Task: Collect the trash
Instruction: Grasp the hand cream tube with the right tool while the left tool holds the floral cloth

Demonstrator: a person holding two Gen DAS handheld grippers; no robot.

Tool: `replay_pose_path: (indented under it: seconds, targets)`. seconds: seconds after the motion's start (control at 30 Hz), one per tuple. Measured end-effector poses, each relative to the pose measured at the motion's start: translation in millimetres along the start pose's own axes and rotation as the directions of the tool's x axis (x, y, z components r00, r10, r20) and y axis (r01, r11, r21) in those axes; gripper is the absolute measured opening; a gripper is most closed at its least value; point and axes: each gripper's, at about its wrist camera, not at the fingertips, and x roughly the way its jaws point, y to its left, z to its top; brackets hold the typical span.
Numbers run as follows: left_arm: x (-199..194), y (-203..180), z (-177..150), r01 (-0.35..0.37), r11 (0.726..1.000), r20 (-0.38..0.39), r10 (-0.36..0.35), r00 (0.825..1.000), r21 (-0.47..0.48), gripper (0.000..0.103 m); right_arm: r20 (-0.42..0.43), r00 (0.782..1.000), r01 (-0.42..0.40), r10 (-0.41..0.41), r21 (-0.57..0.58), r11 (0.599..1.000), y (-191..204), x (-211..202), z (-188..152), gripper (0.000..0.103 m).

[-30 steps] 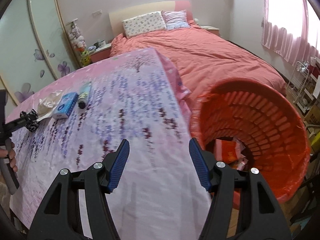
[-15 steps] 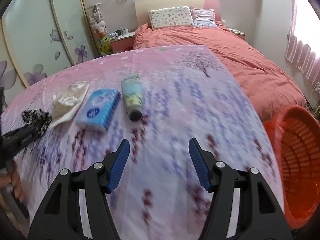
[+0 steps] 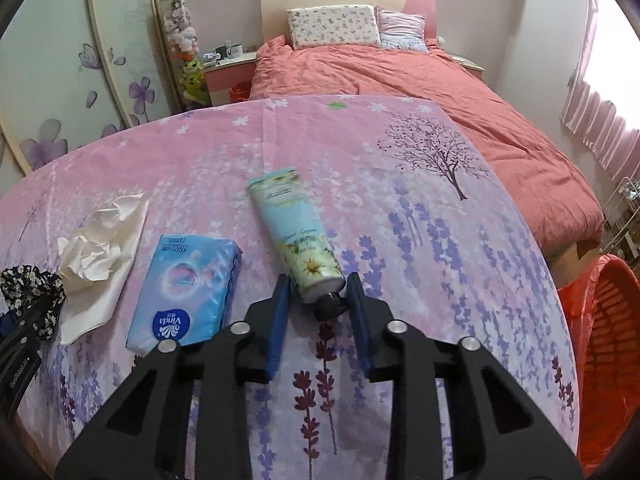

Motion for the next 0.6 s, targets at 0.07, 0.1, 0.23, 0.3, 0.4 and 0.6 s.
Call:
replay_pose_path:
  seconds: [0.07,0.1,0.23,0.3,0.4,0.6]
  targets:
    - [-0.1,-0.6,0.2,-0.003,1.000,0.000,0.003,1.000,0.002,0.040,0.000,1.000,-0.003,0.003,0.008,1.000,-4.1,-5.0,-5.7,0.027]
    - [-0.1,-1.3,0.1,-0.006,1.000,0.000,0.006,1.000,0.004,0.040,0.001,1.000,-0.005,0.005,0.013,1.000,-5.8,-7.7,-8.8,0.027]
    - [-0.6,-2.6,0.4,-0.008,1.000,0.001,0.008,1.000,0.006,0.040,0.001,1.000,-0.005,0.005,0.018,1.000,-15.2,-25.3,-29.8,0.027]
    - [-0.8,-2.9,0.1,-0.006,1.000,0.001,0.006,1.000,0.004,0.040,0.000,1.000,-0.003,0.003,0.009,1.000,-19.4,-35.0,-41.1,0.027]
    - [-0.9,-2.9,0.2,-0.011,1.000,0.001,0.011,1.000,0.008,0.040,-0.004,1.000,-0.012,0.012,-0.004,1.000,-24.6,-48.5,-56.5,0.028]
    - [-1.4,-7.1,-0.5,-0.030,0.999,0.004,0.030,1.000,0.022,0.040,-0.011,0.999,-0.053,0.053,0.010,0.999,-27.7,-55.3,-62.3,0.038]
